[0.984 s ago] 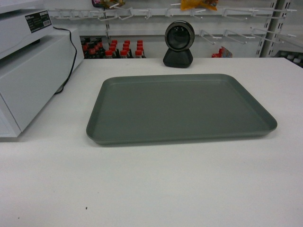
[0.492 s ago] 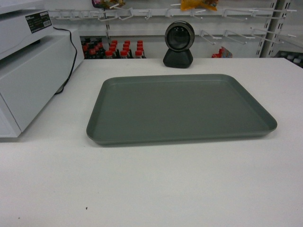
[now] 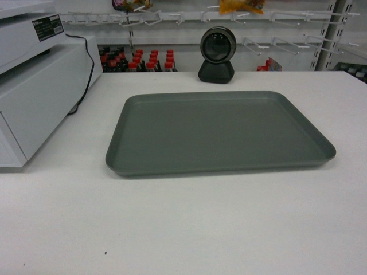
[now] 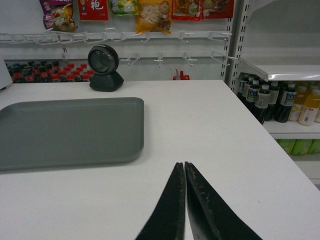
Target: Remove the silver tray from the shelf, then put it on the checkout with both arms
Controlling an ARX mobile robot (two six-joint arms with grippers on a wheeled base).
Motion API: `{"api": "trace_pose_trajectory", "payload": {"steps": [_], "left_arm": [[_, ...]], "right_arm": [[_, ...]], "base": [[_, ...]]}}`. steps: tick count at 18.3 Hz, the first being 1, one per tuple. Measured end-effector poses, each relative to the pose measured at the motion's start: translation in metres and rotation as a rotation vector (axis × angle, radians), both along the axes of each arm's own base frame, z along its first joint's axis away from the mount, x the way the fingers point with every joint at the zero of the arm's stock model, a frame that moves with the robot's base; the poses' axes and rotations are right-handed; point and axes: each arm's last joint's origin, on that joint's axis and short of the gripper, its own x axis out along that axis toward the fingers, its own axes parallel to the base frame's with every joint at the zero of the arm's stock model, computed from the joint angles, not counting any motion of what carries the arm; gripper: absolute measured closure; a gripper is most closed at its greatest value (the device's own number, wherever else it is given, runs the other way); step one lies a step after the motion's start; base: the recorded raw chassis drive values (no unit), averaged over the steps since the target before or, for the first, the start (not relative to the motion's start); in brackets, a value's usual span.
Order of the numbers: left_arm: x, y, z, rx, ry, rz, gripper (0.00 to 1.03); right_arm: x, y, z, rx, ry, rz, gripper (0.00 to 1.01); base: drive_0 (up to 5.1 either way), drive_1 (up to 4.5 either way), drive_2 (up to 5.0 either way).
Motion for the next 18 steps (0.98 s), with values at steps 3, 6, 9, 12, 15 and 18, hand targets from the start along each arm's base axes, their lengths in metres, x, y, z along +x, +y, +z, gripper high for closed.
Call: {"api": "trace_pose_trajectory", "payload": {"steps": [3,6,9,12,15,18], "left_arm": [[0.0000,0.0000,0.0000,0.000,0.000,0.000,0.78],[0.0000,0.0000,0.0000,0.000,0.000,0.000,0.43],[0.0000,0.0000,0.0000,0.000,0.000,0.000,0.09],[0.0000,0.0000,0.0000,0.000,0.000,0.000,0.05],[0.0000,0.0000,0.0000,0.000,0.000,0.000,0.05],[0.0000,0.0000,0.0000,0.000,0.000,0.000,0.05]], "right_arm": [[0.0000,0.0000,0.0000,0.000,0.000,0.000,0.69],[0.0000,0.0000,0.0000,0.000,0.000,0.000,0.36],[0.0000,0.0000,0.0000,0.001,0.000,0.000,0.01],[0.0000,0.0000,0.0000,0.000,0.000,0.000,0.03],[0.0000,0.0000,0.0000,0.000,0.000,0.000,0.03],[0.0000,0.0000,0.0000,0.001,0.000,0.000,0.03]], "base": [[0.0,0.00,0.0],[0.0,0.00,0.0],[0.0,0.00,0.0],[0.0,0.00,0.0],[0.0,0.00,0.0],[0.0,0.00,0.0]]}}
